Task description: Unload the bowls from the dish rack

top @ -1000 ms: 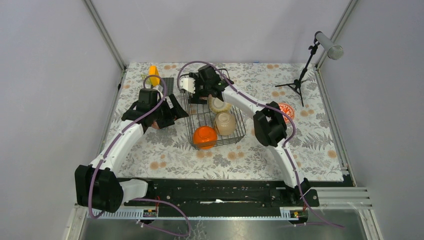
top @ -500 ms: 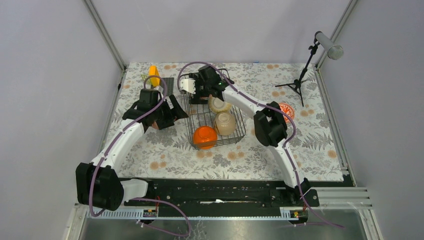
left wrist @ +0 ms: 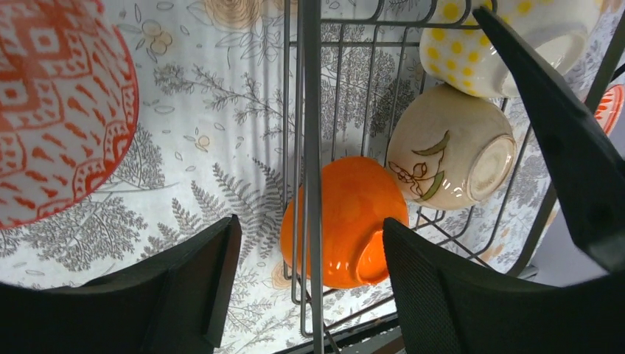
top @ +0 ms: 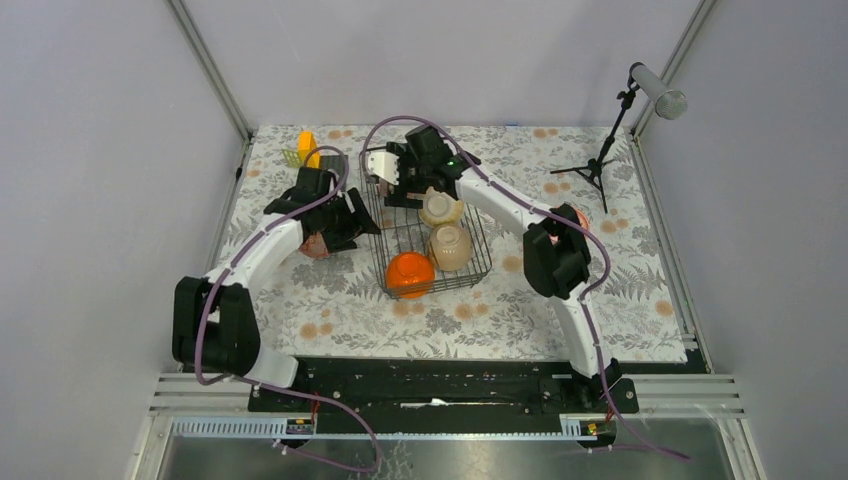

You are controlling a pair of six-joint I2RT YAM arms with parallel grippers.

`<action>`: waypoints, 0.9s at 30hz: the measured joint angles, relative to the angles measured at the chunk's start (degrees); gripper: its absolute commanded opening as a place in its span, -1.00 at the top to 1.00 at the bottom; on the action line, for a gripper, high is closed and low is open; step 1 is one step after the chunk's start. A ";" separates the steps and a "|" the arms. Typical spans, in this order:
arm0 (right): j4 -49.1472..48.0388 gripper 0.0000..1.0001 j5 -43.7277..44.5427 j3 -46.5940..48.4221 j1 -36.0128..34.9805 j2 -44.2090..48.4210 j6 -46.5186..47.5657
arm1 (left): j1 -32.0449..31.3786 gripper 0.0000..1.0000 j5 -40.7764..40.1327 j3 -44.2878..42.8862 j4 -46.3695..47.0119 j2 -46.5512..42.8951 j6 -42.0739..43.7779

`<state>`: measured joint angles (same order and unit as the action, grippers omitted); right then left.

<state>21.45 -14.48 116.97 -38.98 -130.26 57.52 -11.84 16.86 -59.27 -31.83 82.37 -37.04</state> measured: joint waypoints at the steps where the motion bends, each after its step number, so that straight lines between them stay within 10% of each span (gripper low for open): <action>1: -0.20 -0.99 -0.04 -1.18 0.07 1.07 -0.35 | -0.17 -0.34 -0.17 -0.85 0.04 1.03 0.00; 8: -1.55 -1.00 -0.15 -6.84 1.16 5.95 -2.21 | -3.63 0.02 -2.36 -4.70 -0.31 6.21 -0.09; 15: -2.10 -0.99 -0.17 -8.90 1.88 6.29 -3.13 | -6.08 0.99 -6.60 -5.90 -2.78 9.42 0.87; 27: -3.58 -0.99 -0.22 -8.98 1.92 6.29 -1.73 | -7.19 1.00 -8.66 -6.32 -3.91 9.22 3.63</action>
<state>17.87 -14.70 107.98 -37.06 -123.96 55.79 -19.03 8.21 -65.58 -35.75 91.59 -33.41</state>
